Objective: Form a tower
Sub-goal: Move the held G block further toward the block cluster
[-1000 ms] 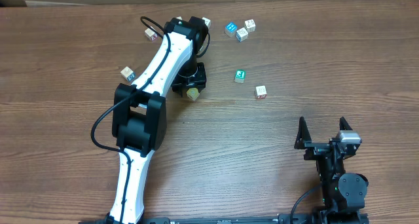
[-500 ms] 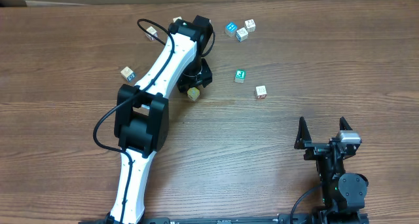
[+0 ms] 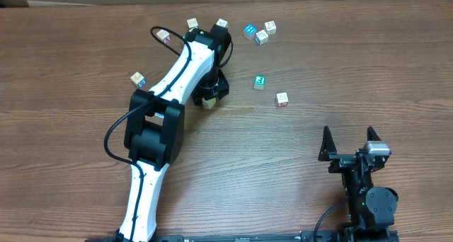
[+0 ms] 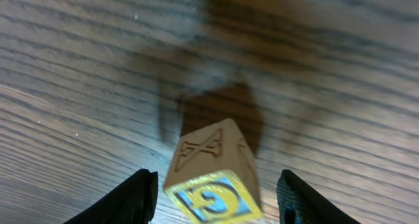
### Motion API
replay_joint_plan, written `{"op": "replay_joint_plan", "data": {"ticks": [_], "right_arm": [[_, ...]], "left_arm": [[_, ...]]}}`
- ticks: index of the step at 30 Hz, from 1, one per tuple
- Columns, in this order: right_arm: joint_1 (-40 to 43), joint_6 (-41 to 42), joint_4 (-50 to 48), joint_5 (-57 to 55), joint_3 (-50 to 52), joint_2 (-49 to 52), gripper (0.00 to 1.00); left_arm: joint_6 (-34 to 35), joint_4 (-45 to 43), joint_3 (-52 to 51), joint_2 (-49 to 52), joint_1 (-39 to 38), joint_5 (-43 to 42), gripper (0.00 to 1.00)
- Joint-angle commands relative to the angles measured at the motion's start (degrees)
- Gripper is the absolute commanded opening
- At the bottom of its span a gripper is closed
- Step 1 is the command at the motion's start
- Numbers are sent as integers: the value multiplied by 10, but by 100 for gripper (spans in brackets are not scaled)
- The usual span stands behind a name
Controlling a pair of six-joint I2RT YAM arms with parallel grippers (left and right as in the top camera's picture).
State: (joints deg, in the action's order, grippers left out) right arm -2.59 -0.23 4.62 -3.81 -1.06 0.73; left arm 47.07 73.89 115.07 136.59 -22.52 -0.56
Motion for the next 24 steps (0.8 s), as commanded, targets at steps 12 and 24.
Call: {"op": "replay_joint_plan", "data": {"ticks": [12, 24], "right_arm": [[4, -3, -2, 1, 6, -6, 100], [4, -3, -2, 1, 6, -6, 100]], "left_arm": [[-39, -3, -6, -22, 2, 60, 42], [-182, -3, -6, -22, 1, 67, 31]]}}
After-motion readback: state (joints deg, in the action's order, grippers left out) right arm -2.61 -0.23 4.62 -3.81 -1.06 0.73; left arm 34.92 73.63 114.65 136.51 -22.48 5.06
